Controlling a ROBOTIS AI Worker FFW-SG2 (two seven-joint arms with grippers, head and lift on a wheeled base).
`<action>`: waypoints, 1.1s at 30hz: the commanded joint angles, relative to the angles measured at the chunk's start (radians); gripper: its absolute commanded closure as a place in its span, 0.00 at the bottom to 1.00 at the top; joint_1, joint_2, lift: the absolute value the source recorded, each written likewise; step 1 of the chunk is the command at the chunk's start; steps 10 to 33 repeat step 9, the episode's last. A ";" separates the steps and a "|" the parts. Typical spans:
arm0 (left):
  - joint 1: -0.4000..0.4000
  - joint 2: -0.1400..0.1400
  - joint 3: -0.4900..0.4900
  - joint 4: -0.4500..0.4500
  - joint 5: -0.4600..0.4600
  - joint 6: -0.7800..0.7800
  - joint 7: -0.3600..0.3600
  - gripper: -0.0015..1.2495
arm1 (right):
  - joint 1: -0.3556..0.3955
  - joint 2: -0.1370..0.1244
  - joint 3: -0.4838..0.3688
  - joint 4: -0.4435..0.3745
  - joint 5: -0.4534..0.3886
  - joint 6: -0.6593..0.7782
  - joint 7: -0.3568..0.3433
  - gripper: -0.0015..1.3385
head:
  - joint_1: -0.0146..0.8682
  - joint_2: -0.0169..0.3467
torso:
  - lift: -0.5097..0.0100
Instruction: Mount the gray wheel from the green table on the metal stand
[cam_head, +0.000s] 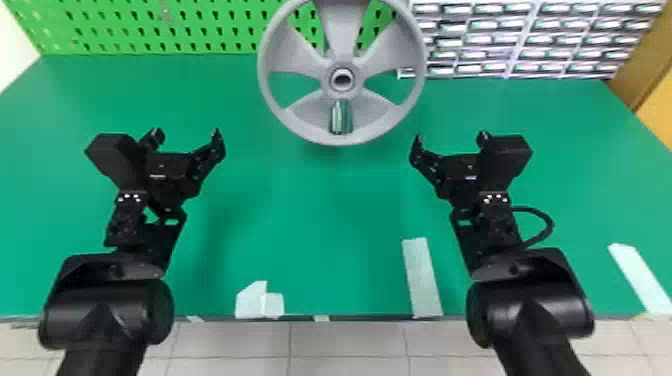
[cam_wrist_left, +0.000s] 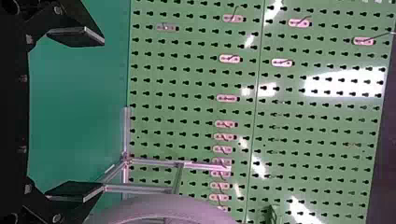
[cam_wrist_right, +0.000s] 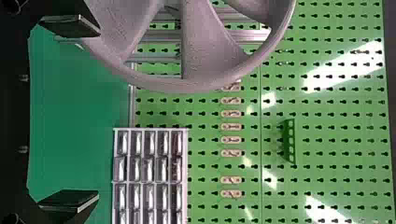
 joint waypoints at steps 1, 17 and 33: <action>0.006 0.000 -0.010 -0.001 0.003 -0.009 0.009 0.15 | 0.015 0.002 -0.002 0.000 -0.001 -0.014 0.000 0.06 | 1.00 0.19 | 0.80; 0.017 0.000 -0.018 -0.001 0.011 -0.023 0.034 0.15 | 0.027 0.002 -0.016 -0.001 -0.001 -0.021 0.000 0.07 | 1.00 0.19 | 0.80; 0.017 0.000 -0.018 -0.001 0.011 -0.023 0.034 0.15 | 0.027 0.002 -0.016 -0.001 -0.001 -0.021 0.000 0.07 | 1.00 0.19 | 0.80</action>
